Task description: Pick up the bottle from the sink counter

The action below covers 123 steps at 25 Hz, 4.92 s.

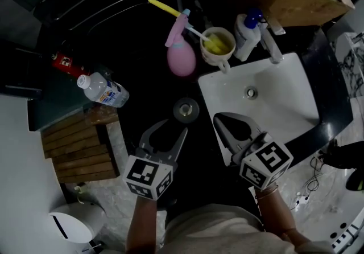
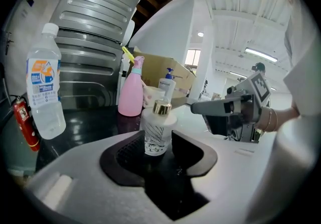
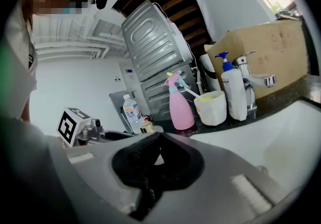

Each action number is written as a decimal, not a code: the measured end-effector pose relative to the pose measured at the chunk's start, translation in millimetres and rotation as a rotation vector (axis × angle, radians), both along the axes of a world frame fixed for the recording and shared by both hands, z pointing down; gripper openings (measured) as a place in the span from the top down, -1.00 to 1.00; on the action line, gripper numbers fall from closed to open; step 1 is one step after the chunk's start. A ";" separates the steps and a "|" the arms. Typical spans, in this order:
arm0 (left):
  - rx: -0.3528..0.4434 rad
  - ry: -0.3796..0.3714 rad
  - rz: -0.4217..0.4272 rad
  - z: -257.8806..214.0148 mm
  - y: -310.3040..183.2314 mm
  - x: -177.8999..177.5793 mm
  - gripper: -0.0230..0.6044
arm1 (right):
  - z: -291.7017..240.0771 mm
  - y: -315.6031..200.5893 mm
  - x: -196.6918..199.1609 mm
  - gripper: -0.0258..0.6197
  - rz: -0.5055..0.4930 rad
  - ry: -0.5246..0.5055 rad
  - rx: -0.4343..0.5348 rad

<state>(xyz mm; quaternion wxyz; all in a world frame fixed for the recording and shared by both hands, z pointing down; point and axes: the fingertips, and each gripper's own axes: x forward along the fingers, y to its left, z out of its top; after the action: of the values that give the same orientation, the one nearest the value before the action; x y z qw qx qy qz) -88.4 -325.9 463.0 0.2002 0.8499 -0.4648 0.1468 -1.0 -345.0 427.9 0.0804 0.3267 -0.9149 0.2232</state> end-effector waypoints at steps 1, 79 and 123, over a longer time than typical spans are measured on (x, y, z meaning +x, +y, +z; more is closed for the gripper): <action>0.003 -0.001 0.006 0.5 -0.6 1.5 0.39 | 1.1 -1.1 0.9 0.91 0.002 0.003 -0.002; 0.046 -0.238 0.095 32.3 -58.6 39.6 -0.17 | 13.5 -10.5 24.6 0.91 0.021 -0.057 -0.073; 0.228 0.099 0.048 -82.3 51.6 -3.9 -0.17 | -74.0 106.2 -32.5 0.91 -0.005 -0.057 0.146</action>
<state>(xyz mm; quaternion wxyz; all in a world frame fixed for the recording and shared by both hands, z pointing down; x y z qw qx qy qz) -92.3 -274.2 380.7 0.1213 0.8842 -0.4475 0.0557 -33.5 -238.8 353.8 0.0309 0.3228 -0.9315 0.1650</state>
